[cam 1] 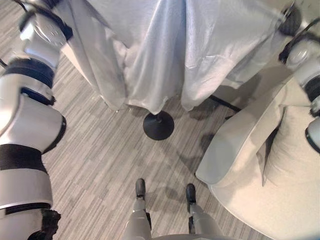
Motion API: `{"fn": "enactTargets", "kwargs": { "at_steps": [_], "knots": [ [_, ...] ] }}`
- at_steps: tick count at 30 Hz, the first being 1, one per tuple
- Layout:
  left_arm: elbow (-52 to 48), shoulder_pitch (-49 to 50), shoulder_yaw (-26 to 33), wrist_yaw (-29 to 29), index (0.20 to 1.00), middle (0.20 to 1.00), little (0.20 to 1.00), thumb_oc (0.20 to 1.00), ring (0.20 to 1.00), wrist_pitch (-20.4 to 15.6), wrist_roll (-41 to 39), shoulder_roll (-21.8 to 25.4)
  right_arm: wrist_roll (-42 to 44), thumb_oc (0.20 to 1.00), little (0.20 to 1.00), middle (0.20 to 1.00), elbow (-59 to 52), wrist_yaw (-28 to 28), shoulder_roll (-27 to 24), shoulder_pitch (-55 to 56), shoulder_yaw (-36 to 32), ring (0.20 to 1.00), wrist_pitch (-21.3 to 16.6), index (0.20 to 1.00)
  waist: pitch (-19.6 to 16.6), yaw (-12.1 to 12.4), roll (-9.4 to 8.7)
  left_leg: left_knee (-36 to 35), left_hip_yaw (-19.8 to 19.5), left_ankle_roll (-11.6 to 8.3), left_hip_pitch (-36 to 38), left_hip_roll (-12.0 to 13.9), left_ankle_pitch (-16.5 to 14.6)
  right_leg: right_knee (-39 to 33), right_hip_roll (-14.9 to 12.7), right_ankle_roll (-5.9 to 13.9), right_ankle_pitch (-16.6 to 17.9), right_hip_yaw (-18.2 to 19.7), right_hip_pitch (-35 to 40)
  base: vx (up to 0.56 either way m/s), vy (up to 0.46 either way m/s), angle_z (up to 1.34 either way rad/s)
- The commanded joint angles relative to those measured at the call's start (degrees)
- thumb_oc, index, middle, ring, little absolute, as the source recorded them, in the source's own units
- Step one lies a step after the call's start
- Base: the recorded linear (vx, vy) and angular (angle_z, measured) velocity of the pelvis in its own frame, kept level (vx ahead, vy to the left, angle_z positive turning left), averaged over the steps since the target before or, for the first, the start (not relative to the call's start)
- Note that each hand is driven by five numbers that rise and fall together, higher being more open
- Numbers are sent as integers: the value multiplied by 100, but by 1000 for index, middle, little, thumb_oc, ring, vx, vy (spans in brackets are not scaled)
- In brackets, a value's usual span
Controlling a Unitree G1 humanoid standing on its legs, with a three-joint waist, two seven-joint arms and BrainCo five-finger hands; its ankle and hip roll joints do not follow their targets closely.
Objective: Hang the clothes on the sofa on the clothes rack.
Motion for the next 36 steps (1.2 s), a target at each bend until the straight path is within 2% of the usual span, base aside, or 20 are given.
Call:
{"fn": "enactTargets", "kwargs": {
  "at_steps": [1, 6, 11, 12, 13, 17, 20, 26, 31, 32, 33, 34, 36],
  "knots": [
    [523, -1125, 30, 128, 200, 200, 200, 200, 200, -24, 289, 313, -81, 200, 200, 200, 792, -50, -540, -963, -181, 200, 96, 200, 712, 172, -37, -46, -104, -80, 353, -525, -269, -256, 348, 257, 205, 215, 160, 0, 0, 0],
    [430, -569, 358, 83, 200, 200, 200, 200, 200, -30, 432, 152, -43, 200, 200, 200, 621, 38, -425, -330, -511, 200, 19, 200, 789, 181, -45, -46, -124, -57, 366, -543, -271, -256, 335, 245, 204, 210, 188, 0, 0, 0],
    [221, 117, 909, 114, 200, 200, 200, 200, 200, -92, 287, 21, 445, 200, 200, 200, 174, 21, -223, 649, -1239, 200, -270, 200, 870, 193, -26, -46, -100, -35, 400, -556, -296, -256, 327, 234, 181, 208, 225, 0, 0, 0],
    [23, 403, 1126, 176, 200, 200, 200, 200, 200, -136, 166, -40, 809, 200, 200, 200, -174, -41, -89, 1072, -1605, 200, -449, 200, 890, 183, -14, -46, -95, -26, 421, -563, -309, -256, 319, 233, 181, 206, 238, 0, 0, 0],
    [12, 418, 1126, 180, 200, 200, 200, 200, 200, -132, 168, -42, 806, 200, 200, 200, -190, -46, -92, 1096, -1614, 200, -444, 200, 882, 185, -17, -46, -94, -26, 424, -564, -311, -256, 319, 233, 179, 206, 241, 0, 0, 0],
    [-704, 1129, 1652, 282, 200, 200, 200, 200, 200, -350, -240, -235, 1602, 200, 200, 200, -1194, -113, 213, 2083, -2373, 200, -971, 200, 925, 167, 57, -46, -95, -1, 471, -578, -359, -256, 299, 239, 143, 199, 267, 0, 0, 0],
    [-845, 1276, 1742, 290, 200, 200, 200, 200, 200, -381, -346, -341, 1671, 200, 200, 200, -1343, -139, 327, 2284, -2506, 200, -1030, 200, 922, 171, 74, -46, -96, 1, 487, -578, -368, -256, 297, 236, 134, 202, 276, 0, 0, 0],
    [-1482, 1578, 1707, 357, 200, 200, 200, 200, 200, -520, -311, -987, 1962, 200, 200, 200, -1658, -301, 905, 2776, -2972, 200, -1247, 200, 952, 136, 129, -46, -97, 5, 536, -569, -392, -256, 292, 221, 117, 195, 292, 0, 0, 0],
    [-1853, 1731, 1649, 302, 200, 200, 200, 200, 200, -565, -318, -1371, 1975, 200, 200, 200, -1906, -357, 1046, 2897, -3101, 200, -1293, 200, 953, 102, 137, -46, -86, 1, 553, -566, -397, -256, 290, 214, 115, 188, 311, -22, 5, 0],
    [-1969, 1750, 1597, 316, 1000, 1000, 1000, 1000, 1000, -573, -223, -1475, 1984, 200, 200, 200, -2016, -379, 1068, 2960, -3179, 200, -1321, 200, 942, 80, 131, -46, -70, 1, 570, -560, -413, -256, 288, 210, 108, 180, 324, -35, 14, 1],
    [-2002, 1742, 1600, 294, 1000, 1000, 1000, 1000, 1000, -568, -260, -1536, 2005, 222, 222, 222, -2069, -386, 1075, 2975, -3230, 222, -1345, 222, 930, 70, 129, -46, -61, -1, 582, -555, -414, -256, 291, 210, 115, 181, 326, -30, 9, 1],
    [-2026, 1722, 1605, 296, 1000, 1000, 1000, 1000, 1000, -573, -305, -1571, 2054, 1000, 1000, 1000, -2094, -388, 1066, 2987, -3285, 1000, -1364, 1000, 921, 66, 127, -46, -60, 1, 589, -556, -417, -256, 296, 208, 117, 186, 334, 0, 0, 0],
    [-2163, 1729, 1641, 289, 1000, 1000, 1000, 1000, 1000, -628, -390, -1596, 2112, 1000, 1000, 1000, -2165, -391, 1024, 3015, -3357, 1000, -1413, 1000, 907, 50, 122, -46, -58, -1, 608, -549, -423, -256, 294, 206, 120, 187, 349, 0, 0, 0]
  ]
}}
